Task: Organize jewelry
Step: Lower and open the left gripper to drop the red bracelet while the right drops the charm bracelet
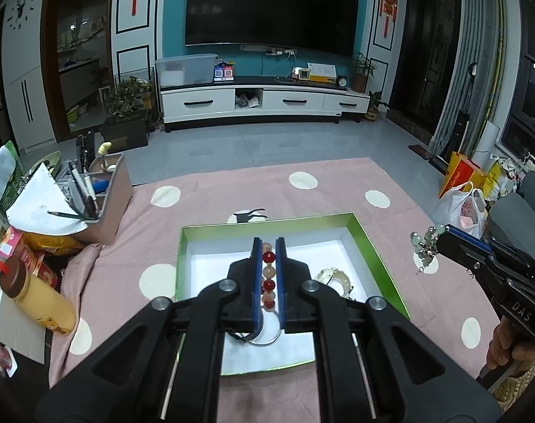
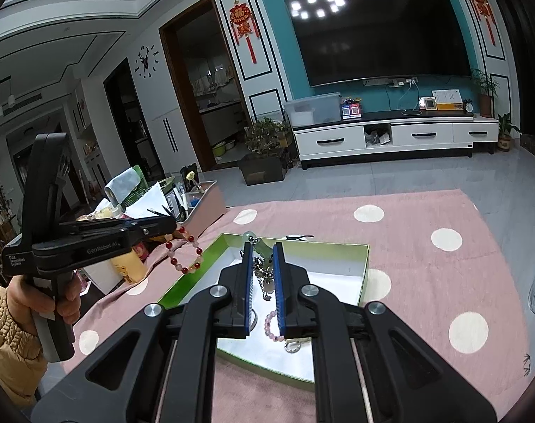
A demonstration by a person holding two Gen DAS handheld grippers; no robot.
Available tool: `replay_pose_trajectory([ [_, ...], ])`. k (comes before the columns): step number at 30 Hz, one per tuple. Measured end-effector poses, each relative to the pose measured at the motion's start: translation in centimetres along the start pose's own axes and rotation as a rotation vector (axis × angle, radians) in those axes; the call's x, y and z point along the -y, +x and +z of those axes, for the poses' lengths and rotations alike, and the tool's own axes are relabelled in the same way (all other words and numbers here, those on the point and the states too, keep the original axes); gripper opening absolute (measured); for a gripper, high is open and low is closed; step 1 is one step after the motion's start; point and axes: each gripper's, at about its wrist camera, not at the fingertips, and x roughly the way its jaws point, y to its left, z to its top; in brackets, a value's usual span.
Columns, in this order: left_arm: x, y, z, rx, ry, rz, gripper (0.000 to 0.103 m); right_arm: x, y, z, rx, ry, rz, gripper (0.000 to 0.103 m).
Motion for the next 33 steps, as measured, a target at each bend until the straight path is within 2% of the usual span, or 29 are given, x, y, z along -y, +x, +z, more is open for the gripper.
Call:
replay_pose_trajectory([
  [11, 0.5, 3.8, 0.0, -0.049, -0.004, -0.002, 0.007, 1.0, 2.4, 0.0, -0.03, 0.009, -0.02, 0.011],
  [33, 0.4, 9.0, -0.8, -0.124, -0.01, 0.016, 0.007, 2.3, 7.4, -0.7, -0.125, 0.036, -0.047, 0.011],
])
